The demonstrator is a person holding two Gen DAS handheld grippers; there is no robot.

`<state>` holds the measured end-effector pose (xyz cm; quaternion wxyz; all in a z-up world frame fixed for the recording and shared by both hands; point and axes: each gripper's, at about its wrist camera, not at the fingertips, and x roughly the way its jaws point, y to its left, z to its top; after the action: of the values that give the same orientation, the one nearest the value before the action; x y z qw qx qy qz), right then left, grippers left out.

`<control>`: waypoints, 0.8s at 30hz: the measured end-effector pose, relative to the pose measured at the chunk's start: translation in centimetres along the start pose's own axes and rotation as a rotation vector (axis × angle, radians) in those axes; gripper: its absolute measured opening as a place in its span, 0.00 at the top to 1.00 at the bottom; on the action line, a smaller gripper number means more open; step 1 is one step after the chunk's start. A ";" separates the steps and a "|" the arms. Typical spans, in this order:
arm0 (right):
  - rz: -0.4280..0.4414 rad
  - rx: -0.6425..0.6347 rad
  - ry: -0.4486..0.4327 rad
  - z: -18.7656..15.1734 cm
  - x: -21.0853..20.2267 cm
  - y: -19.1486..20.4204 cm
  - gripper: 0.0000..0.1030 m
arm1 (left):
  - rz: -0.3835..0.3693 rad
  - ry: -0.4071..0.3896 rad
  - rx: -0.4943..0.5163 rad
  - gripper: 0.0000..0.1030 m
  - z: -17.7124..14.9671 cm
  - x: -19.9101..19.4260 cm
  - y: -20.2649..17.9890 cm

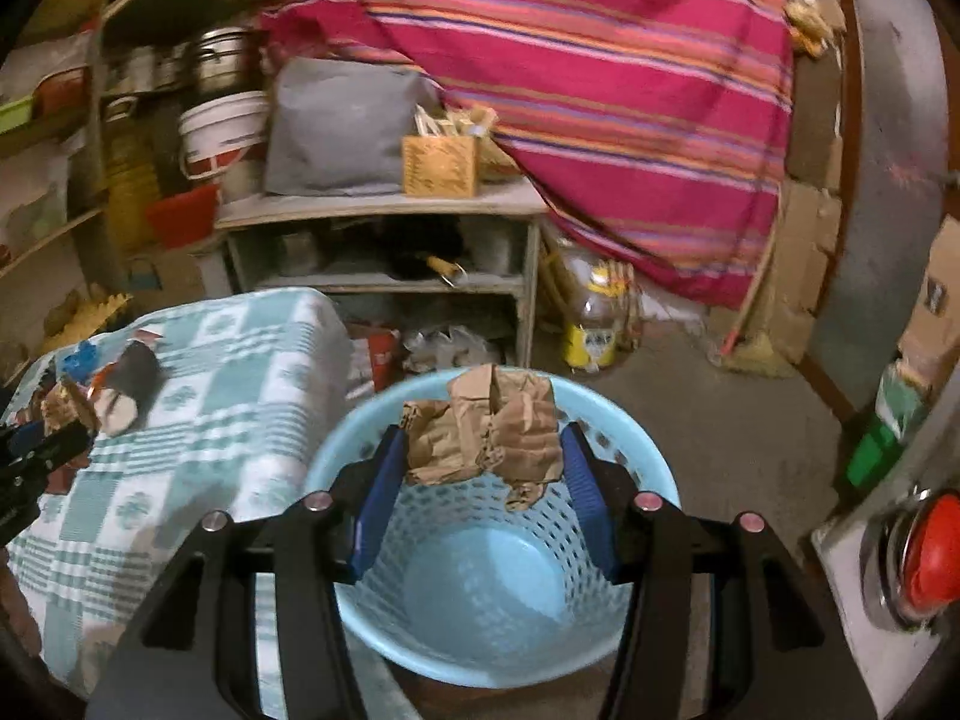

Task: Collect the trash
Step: 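Carry brown paper in left tool to basket while right tool drops its paper, then open the left tool to drop the brown paper into the basket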

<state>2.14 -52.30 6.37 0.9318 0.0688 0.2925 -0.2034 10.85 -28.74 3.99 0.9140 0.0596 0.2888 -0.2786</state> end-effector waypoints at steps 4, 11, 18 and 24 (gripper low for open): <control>-0.034 0.011 -0.009 -0.5 0.3 -1.9 0.49 | -0.053 0.002 0.064 0.62 0.8 2.2 -4.6; -0.044 0.050 0.013 -1.8 1.3 -4.9 0.49 | -0.129 0.003 0.128 0.62 2.4 6.1 -10.7; -0.050 0.106 0.032 -2.0 2.5 -6.8 0.49 | -0.123 0.045 0.118 0.59 2.3 9.5 -12.0; -0.047 0.104 0.045 -2.0 3.2 -6.6 0.48 | -0.110 0.051 0.111 0.32 2.5 10.1 -11.9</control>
<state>0.69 -58.88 2.83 0.9151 0.1146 0.3040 -0.2387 12.42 -44.17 0.99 0.8849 0.1012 0.2991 -0.3423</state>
